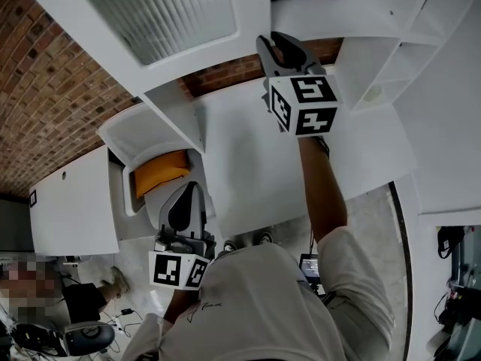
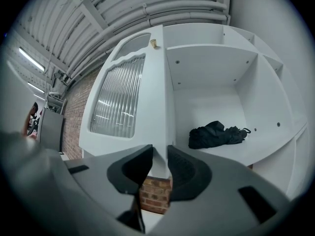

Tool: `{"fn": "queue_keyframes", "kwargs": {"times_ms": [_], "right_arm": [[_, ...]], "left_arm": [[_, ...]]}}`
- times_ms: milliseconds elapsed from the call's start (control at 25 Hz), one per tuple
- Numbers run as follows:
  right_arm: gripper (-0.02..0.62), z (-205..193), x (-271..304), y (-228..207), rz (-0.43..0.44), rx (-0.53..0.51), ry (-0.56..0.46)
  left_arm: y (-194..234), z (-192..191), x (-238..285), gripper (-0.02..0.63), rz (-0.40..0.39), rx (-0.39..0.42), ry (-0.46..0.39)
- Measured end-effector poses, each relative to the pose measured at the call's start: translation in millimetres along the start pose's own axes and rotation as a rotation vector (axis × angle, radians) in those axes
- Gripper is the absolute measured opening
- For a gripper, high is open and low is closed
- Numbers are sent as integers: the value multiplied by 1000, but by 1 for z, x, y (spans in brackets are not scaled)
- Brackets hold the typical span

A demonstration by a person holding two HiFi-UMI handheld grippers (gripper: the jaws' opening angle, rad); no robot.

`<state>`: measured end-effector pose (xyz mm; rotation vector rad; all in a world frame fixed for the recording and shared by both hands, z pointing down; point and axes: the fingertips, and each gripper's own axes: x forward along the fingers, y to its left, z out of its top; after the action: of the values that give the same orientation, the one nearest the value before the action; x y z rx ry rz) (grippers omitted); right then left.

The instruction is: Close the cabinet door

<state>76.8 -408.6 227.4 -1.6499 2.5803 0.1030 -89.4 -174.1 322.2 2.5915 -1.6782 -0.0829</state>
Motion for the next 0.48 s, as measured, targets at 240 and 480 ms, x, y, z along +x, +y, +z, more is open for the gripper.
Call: {"fn": "queue_keyframes", "kwargs": {"times_ms": [240, 480], "right_arm": [[94, 1, -1, -1, -22, -8, -4], [94, 1, -4, 0, -58, -18, -21]], "left_arm": [[-3, -1, -1, 17, -5, -4, -2], [2, 0, -7, 17, 5, -9, -2]]}}
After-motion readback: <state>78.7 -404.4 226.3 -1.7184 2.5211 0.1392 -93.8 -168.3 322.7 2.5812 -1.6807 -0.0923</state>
